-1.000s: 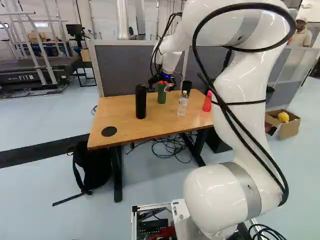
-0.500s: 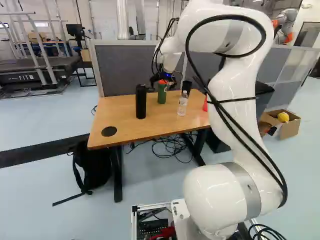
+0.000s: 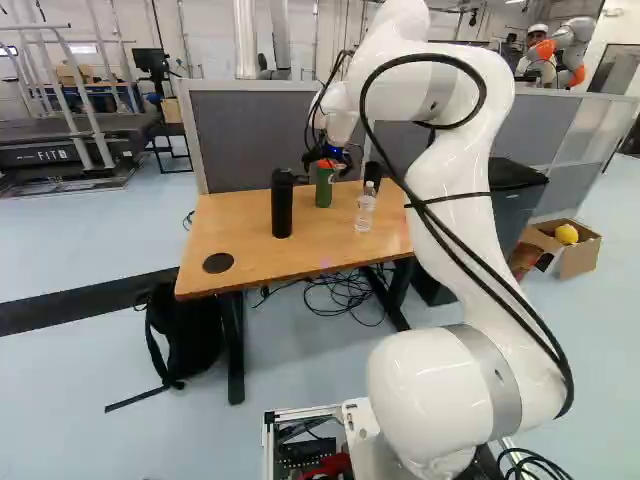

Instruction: Pick up the green bottle from the table

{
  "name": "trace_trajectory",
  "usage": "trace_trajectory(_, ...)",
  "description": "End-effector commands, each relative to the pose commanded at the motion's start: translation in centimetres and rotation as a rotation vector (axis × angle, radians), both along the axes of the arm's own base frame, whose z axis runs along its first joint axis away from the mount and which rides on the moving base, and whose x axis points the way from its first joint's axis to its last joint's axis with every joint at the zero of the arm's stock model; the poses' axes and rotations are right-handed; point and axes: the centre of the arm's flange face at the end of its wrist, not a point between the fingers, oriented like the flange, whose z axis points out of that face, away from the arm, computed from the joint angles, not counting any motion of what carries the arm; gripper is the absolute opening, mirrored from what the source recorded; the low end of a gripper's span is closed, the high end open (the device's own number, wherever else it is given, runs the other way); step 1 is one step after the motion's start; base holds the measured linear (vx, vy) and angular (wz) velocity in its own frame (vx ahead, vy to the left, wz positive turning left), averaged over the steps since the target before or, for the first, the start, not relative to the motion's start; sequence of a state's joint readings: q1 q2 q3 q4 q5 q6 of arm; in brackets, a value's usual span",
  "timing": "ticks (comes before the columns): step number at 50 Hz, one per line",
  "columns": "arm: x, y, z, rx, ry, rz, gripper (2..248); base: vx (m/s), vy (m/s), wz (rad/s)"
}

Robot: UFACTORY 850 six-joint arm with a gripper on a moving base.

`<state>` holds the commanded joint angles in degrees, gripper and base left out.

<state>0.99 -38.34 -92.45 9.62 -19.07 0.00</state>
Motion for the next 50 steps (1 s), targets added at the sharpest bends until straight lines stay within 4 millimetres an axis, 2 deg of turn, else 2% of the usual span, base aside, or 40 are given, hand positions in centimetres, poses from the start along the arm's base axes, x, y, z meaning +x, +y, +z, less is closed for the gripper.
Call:
trace_trajectory(12, 0.4, -0.1, -0.3, 0.0, 0.0, -0.001, 246, 0.0, 0.0, 0.0)
trace_trajectory(13, 0.4, -0.1, -0.3, 0.0, 0.0, -0.001, 213, 0.0, 0.0, 0.0)
trace_trajectory(17, 0.4, -0.1, -0.3, 0.0, 0.0, -0.001, 213, 0.0, 0.0, 0.0)
trace_trajectory(18, 0.4, -0.1, -0.3, 0.0, 0.0, -0.001, 174, 0.0, 0.0, 0.0)
trace_trajectory(23, 0.4, -0.1, -0.3, 0.0, 0.0, -0.001, 174, 0.0, 0.0, 0.0)
trace_trajectory(24, 0.4, -0.1, -0.3, 0.0, 0.0, -0.001, 136, 0.0, 0.0, 0.0)
trace_trajectory(28, 0.4, -0.1, -0.3, 0.0, 0.0, -0.001, 136, 0.0, 0.0, 0.0)
trace_trajectory(29, 0.4, -0.1, -0.3, 0.0, 0.0, -0.001, 122, 0.0, 0.0, 0.0)
trace_trajectory(39, 0.3, -0.1, -0.2, 0.0, -0.001, -0.001, 122, 0.0, 0.0, 0.0)
trace_trajectory(50, 0.1, -0.1, 1.0, 0.0, -0.016, -0.001, 122, 0.0, 0.0, 0.0)
